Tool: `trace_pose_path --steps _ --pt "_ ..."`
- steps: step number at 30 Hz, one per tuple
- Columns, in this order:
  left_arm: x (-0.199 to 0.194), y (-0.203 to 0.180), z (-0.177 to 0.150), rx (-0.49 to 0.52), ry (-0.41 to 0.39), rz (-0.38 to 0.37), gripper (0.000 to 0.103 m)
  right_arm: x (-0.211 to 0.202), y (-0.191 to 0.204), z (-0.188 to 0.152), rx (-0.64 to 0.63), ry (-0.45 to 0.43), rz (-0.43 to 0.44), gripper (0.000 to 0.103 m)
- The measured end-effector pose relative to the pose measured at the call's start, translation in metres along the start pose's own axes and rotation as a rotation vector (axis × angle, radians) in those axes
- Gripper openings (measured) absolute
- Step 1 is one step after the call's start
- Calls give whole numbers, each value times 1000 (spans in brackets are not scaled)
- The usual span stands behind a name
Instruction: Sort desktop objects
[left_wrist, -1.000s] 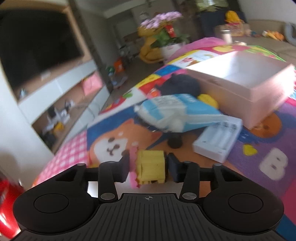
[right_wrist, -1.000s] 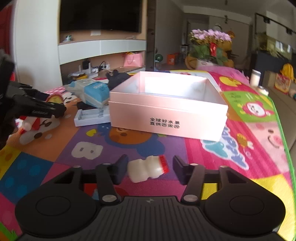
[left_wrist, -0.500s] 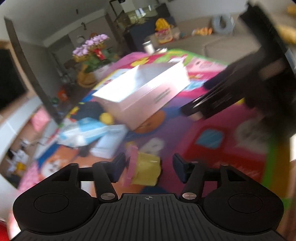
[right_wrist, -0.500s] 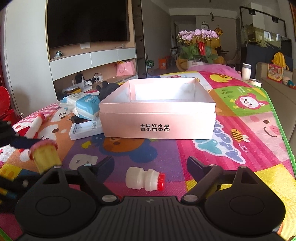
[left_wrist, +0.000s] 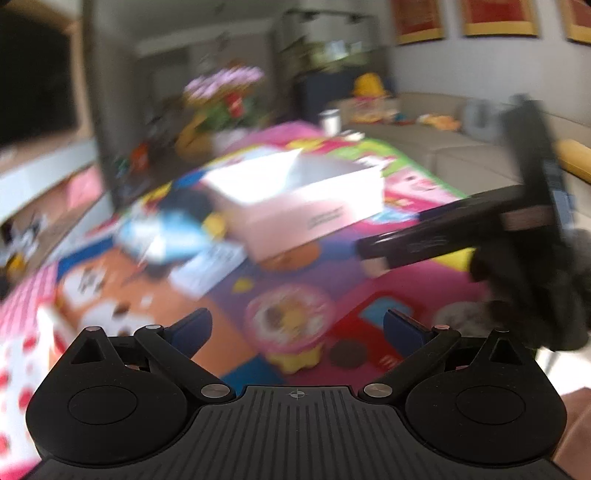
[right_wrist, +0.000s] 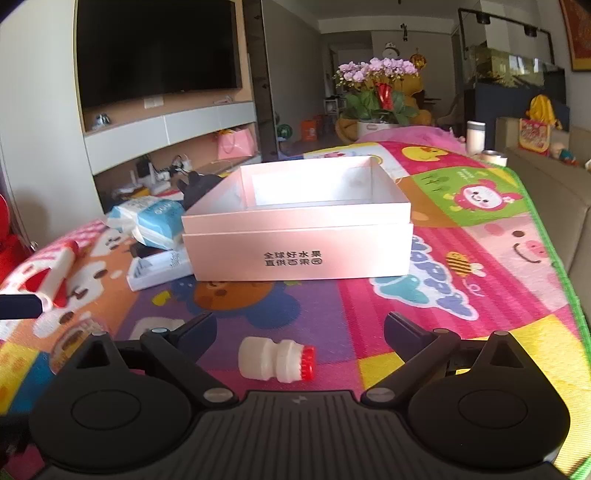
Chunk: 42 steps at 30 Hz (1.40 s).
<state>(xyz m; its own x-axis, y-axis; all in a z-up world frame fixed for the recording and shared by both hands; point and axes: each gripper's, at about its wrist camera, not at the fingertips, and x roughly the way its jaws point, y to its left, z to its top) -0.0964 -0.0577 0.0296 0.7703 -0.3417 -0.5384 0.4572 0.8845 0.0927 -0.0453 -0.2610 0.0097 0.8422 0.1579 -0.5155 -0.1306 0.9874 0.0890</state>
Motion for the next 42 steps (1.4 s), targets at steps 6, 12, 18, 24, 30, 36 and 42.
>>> trace_pose_path --steps 6,12,18,24,30,36,42 --pt "8 21 -7 -188 59 4 102 3 10 -4 -76 101 24 92" --pt "12 17 -13 -185 48 36 94 9 18 -4 -104 118 25 45" --pt "19 13 -11 -170 63 39 79 -8 22 -3 -141 96 37 45" --pt "31 8 -3 -141 72 26 75 -32 22 -7 -185 78 29 45" --pt "29 1 2 -97 64 -1 58 -48 7 -4 -198 113 20 45" --pt "14 4 70 7 -143 11 58 -62 -14 40 -132 61 58 45" --pt "54 28 147 17 -296 45 89 -16 -32 156 -5 -94 87 68"
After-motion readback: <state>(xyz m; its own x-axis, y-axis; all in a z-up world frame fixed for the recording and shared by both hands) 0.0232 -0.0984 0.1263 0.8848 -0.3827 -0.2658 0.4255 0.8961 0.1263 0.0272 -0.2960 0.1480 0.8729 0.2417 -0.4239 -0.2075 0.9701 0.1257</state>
